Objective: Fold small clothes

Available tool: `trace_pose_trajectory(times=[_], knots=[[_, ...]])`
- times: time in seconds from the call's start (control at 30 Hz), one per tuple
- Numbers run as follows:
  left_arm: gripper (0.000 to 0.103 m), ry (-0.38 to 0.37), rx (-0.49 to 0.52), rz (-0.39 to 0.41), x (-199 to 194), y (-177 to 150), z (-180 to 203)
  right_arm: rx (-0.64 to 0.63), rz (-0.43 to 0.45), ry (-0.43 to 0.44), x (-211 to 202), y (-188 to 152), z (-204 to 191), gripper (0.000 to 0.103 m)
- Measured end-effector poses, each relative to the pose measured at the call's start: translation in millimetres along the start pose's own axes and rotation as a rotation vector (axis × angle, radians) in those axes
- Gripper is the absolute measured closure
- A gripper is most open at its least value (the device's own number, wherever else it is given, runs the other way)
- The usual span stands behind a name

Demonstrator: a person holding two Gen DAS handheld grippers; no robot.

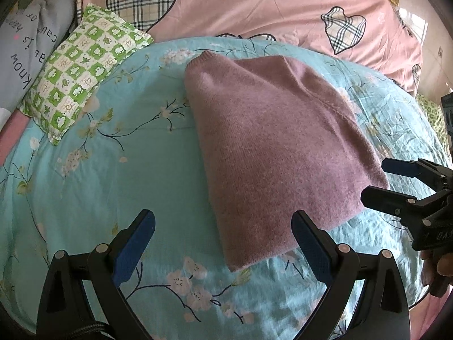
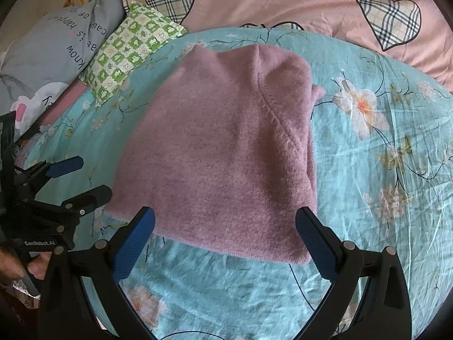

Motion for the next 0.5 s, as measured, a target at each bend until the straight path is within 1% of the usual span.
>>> trace_pose_trajectory(times=[0.4, 0.5], knots=[[0.006, 0.0, 0.009, -0.004, 4.3, 4.2, 0.0, 0.003, -0.003, 0.016, 1.3, 1.3, 2.6, 0.004], [0.006, 0.015, 0.014, 0.007, 3.5, 3.8, 0.7, 0.004, -0.004, 0.017, 0.9, 1.2, 2.4, 0.003]])
Point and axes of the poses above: each gripper's, at about its wrist camera, not at the fingertips, and x roughly the way its jaws point, z to its right, y to its top, the point moved 6 cm from there along x, roughly the way its jaws point, and after that the axes turned 7 degrees about -x, right-handed, at the moved point
